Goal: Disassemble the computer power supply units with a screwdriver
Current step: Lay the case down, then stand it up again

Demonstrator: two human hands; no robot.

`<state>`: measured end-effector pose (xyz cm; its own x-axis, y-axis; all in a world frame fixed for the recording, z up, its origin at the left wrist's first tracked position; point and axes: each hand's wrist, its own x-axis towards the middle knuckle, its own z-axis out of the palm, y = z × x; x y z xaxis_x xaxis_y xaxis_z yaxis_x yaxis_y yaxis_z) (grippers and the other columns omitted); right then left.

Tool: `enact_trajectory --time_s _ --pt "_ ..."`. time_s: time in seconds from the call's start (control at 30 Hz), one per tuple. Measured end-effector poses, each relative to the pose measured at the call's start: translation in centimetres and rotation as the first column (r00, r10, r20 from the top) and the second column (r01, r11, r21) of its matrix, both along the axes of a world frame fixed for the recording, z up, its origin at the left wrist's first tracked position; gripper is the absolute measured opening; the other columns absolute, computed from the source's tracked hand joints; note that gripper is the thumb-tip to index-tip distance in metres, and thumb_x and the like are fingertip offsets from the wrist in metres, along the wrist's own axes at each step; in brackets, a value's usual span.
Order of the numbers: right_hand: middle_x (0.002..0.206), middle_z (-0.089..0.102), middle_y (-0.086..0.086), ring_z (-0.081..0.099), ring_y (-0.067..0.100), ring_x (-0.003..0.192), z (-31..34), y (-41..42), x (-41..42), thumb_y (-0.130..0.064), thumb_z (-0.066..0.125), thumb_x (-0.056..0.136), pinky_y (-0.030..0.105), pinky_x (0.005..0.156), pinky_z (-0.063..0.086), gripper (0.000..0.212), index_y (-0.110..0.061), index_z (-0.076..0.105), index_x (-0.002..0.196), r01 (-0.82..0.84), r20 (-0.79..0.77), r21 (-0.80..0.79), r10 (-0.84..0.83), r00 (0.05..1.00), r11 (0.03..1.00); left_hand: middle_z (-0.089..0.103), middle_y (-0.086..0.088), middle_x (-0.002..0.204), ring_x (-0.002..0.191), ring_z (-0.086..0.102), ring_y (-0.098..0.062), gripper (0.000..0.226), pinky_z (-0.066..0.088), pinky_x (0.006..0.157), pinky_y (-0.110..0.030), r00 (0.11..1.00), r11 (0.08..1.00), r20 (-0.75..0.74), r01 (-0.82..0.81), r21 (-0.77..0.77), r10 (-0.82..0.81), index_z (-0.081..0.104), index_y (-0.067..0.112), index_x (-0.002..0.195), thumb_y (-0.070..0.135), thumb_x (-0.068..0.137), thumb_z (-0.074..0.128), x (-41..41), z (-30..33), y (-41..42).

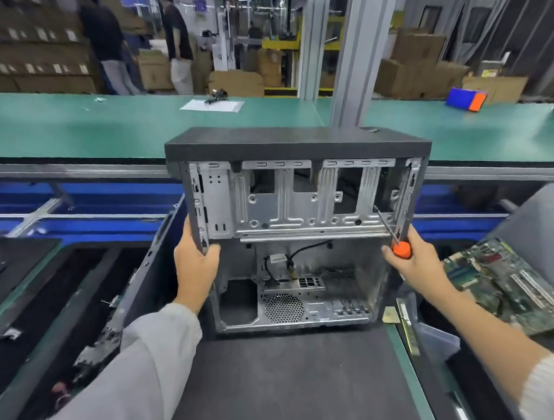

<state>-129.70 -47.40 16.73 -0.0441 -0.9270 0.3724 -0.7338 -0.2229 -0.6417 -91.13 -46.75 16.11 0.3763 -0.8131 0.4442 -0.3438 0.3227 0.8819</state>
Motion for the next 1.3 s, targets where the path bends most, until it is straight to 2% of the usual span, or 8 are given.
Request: enact_trajectory --time_s 0.13,0.47,0.6,0.73,0.93,1.0,1.17,1.3 --pt "0.064 0.050 0.004 0.050 0.025 0.057 -1.7 2.2 0.7 -0.010 0.070 0.082 0.036 0.053 0.040 0.033 -0.023 0.043 0.097 0.045 -0.010 -0.045 -0.045 0.999 0.998 0.065 0.034 0.097 0.076 0.060 0.010 0.070 0.046 0.071 -0.005 0.998 0.999 -0.061 0.017 0.031 -0.015 0.045 0.053 0.125 -0.003 0.085 0.056 -0.4 -0.5 1.8" --pt "0.065 0.046 -0.010 0.048 0.006 0.058 -2.3 2.7 1.5 -0.011 0.069 0.081 0.023 0.051 0.035 0.032 -0.010 0.047 0.104 0.147 -0.067 0.012 -0.145 0.987 0.989 0.062 0.012 0.089 0.061 0.057 0.013 0.052 0.041 0.052 -0.001 0.994 0.974 -0.112 0.026 0.227 0.000 0.051 0.011 0.129 -0.014 0.083 0.050 0.1 -0.8 1.8" --pt "0.068 0.047 -0.011 0.050 0.007 0.060 -2.3 2.4 1.2 -0.019 0.067 0.085 0.021 0.053 0.037 0.041 -0.006 0.046 0.118 0.135 -0.083 0.002 -0.135 0.987 0.991 0.063 0.016 0.103 0.088 0.062 0.006 0.055 0.043 0.064 0.000 0.993 0.964 -0.108 0.064 0.257 -0.037 0.047 0.015 0.136 -0.009 0.086 0.054 0.3 -0.7 2.0" --pt "0.067 0.051 -0.001 0.053 0.020 0.061 -3.8 3.9 1.3 -0.043 0.064 0.087 0.037 0.055 0.045 0.036 -0.016 0.046 0.101 0.085 -0.116 0.043 -0.079 0.990 0.995 0.060 0.004 0.114 0.098 0.059 -0.005 0.057 0.044 0.083 -0.015 0.990 0.944 -0.138 0.046 0.326 0.000 0.040 0.016 0.140 0.000 0.088 0.058 -0.4 -1.7 3.9" --pt "0.064 0.049 -0.002 0.048 0.018 0.055 -6.5 7.0 1.2 -0.037 0.060 0.091 0.029 0.047 0.029 0.031 -0.020 0.043 0.070 0.277 -0.206 0.028 -0.265 0.942 0.961 0.044 -0.017 0.138 0.109 0.051 -0.032 0.064 0.047 0.095 -0.044 0.957 0.835 -0.254 0.022 0.550 0.142 0.029 0.004 0.145 0.009 0.089 0.059 -2.9 -4.2 7.9" --pt "0.053 0.046 -0.002 0.045 0.023 0.051 -6.5 8.2 1.8 -0.034 0.061 0.089 0.027 0.045 0.023 0.038 -0.017 0.041 0.062 0.309 -0.307 0.013 -0.290 0.906 0.951 0.031 -0.016 0.146 0.111 0.043 -0.026 0.065 0.038 0.091 -0.036 0.947 0.789 -0.252 -0.003 0.614 0.200 0.029 0.000 0.144 0.012 0.088 0.061 -4.4 -4.8 9.5" --pt "0.064 0.061 0.007 0.056 0.031 0.069 -6.1 10.7 7.1 -0.030 0.055 0.085 0.032 0.057 0.035 0.024 -0.017 0.051 0.064 0.249 -0.449 0.187 -0.143 0.882 0.950 0.032 0.002 0.148 0.122 0.037 -0.010 0.071 0.030 0.097 -0.027 0.893 0.697 -0.418 0.408 0.590 -0.168 0.032 0.016 0.147 0.018 0.087 0.070 -7.7 -5.1 12.8" --pt "0.089 0.068 0.009 0.061 0.031 0.091 -5.3 12.4 13.2 -0.029 0.054 0.085 0.032 0.067 0.041 0.013 -0.016 0.057 0.083 0.110 -0.512 0.295 0.060 0.857 0.949 0.054 0.000 0.136 0.126 0.050 -0.010 0.039 0.033 0.108 -0.027 0.586 0.487 -0.686 0.791 0.369 -0.432 0.055 0.013 0.129 0.026 0.093 0.063 -8.0 -3.8 14.0"
